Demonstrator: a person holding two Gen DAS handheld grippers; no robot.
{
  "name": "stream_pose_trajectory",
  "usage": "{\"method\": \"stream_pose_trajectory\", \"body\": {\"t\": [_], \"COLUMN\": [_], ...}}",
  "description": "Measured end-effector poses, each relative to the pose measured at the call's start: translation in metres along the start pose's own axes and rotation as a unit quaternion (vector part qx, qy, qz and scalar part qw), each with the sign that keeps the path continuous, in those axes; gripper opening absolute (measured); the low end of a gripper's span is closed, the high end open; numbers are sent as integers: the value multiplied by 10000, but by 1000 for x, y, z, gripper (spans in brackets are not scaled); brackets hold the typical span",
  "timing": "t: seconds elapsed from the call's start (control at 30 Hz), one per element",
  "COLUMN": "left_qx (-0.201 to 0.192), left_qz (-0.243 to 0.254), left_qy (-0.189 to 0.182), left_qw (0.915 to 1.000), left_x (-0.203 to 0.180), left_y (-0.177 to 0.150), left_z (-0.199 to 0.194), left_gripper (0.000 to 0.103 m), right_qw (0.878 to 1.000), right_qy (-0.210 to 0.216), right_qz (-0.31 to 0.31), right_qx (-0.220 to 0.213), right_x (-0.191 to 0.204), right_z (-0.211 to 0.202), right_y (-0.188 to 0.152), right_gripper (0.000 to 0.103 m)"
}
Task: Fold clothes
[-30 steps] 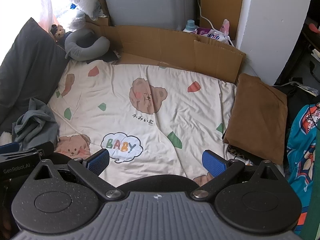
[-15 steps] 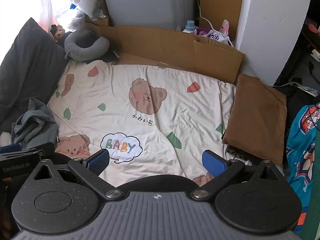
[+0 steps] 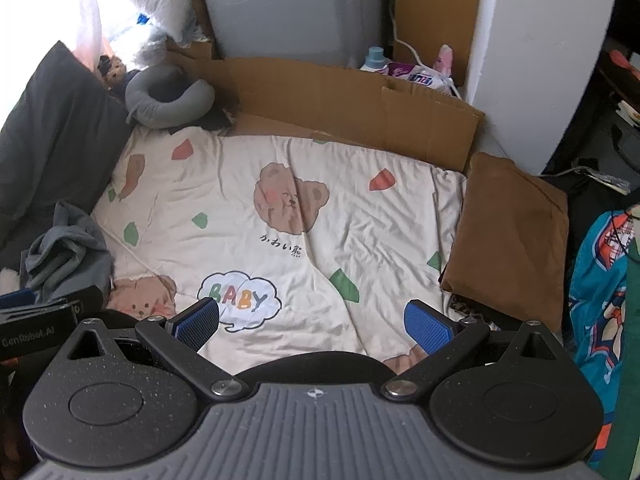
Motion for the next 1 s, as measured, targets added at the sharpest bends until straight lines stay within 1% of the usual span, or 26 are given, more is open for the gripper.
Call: {"method": "stream_pose_trajectory", "body": {"t": [0.1, 0.23, 0.3, 0.4, 0.5, 0.6, 0.8, 1.0], "left_qx": [24, 34, 38, 1, 30, 12, -25, -10], "left_qz": [-137, -288, -328, -286, -224, -190, -191, -278], "left_qy": [-75, -168, -194, -124, -162, -106, -172, -360], "left_qw": [9999, 9994, 9993, 9995, 9996, 9998, 9997, 9990], "left_x": [5, 12, 16, 21, 25, 32, 45, 68], "left_y": [1, 2, 3, 6, 11, 17, 28, 38], "left_z": [-1, -3, -4, -5, 0, 2, 5, 8], "left_gripper": [102, 102, 102, 102, 102, 102, 102, 102], "right_qw": [10000, 9998, 9999, 9999, 9999, 9999, 9999, 9999], "right_qy": [-37, -207, -171, -117, -108, -83, -49, -54], "right_qz": [36, 41, 11, 78, 46, 55, 18, -36], "right_qx": [-12, -18, -6, -22, -49, -57, -89, -109], "right_x": [-1, -2, -2, -3, -2, 1, 9, 19], "right_z": [-2, -6, -7, -9, -11, -11, -12, -12], "right_y": [0, 2, 4, 8, 12, 15, 22, 29], "right_gripper": [102, 102, 102, 102, 102, 102, 102, 102]}}
Point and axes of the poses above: each gripper's, at about its wrist camera, not at the fingertips, and z roughly the way its jaws point, x to its left, y to its top, the point moved 9 cm from there along z, roughly the way its jaws point, and after that the axes turned 8 degrees about x, right-handed, at the moved point
